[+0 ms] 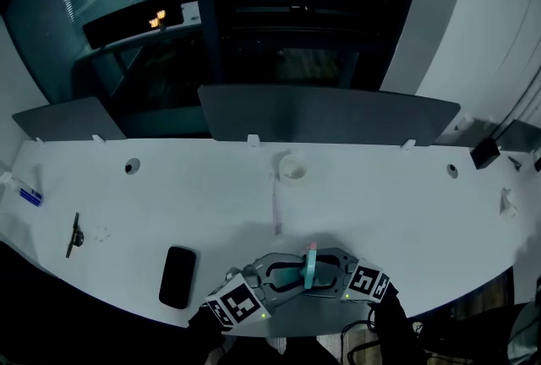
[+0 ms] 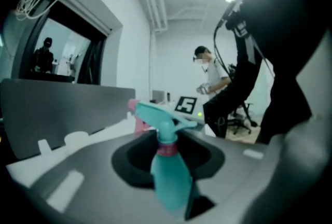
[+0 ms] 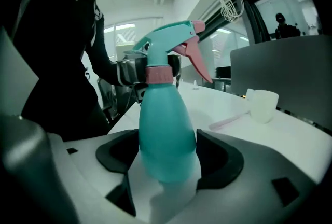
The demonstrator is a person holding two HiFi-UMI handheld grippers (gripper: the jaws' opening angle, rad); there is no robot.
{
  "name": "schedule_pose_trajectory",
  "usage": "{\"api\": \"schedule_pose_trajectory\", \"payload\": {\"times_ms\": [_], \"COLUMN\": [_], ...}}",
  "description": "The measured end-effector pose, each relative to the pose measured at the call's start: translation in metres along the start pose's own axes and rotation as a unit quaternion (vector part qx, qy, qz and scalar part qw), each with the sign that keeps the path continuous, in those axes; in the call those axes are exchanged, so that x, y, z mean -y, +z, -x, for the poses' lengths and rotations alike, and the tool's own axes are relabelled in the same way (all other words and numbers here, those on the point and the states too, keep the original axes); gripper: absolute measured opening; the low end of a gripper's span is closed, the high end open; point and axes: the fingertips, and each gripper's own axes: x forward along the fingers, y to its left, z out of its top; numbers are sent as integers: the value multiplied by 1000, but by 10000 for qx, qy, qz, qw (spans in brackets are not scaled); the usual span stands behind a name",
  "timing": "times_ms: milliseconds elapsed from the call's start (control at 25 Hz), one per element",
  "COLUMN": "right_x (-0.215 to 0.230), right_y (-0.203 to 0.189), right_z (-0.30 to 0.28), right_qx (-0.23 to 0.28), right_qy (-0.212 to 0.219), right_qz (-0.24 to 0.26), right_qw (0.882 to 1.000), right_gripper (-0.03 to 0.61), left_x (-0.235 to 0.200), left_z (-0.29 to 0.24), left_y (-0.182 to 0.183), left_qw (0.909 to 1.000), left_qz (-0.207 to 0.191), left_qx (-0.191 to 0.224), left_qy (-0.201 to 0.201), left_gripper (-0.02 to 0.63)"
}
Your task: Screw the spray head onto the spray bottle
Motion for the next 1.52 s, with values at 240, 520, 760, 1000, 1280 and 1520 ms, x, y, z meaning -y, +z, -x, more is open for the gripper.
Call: {"api": "schedule_pose_trajectory", "payload": {"times_ms": [240, 520, 760, 1000, 1280, 1520], "right_x": [10, 18, 6, -7, 6, 12], "right_y": [21, 21, 16, 17, 11, 10], "right_z": [36, 15, 8, -2, 28, 14], "right_qx": [1502, 1150, 959, 276, 1617, 1133], "right_qy": [-2354, -4006, -1704, 290, -2917, -3975], "right_qz": [-1628, -1558, -700, -395, -1937, -1570], "right_qw": [9463, 8955, 9782, 9984, 9226, 8969], "right_gripper": [339, 330, 327, 330, 330, 328], "left_x": [-14, -20, -4, 6, -18, -21], "left_z": [7, 3, 1, 6, 8, 3], "left_y": [2, 7, -3, -2, 0, 7], "left_qw": [9728, 9572, 9965, 9993, 9775, 9611], "left_qz": [446, 531, 12, 132, 449, 670], "left_qx": [521, 739, 213, 45, 561, 916], "left_qy": [2214, 2749, 802, -346, 1984, 2517], "left_gripper": [129, 129, 129, 129, 130, 129]}}
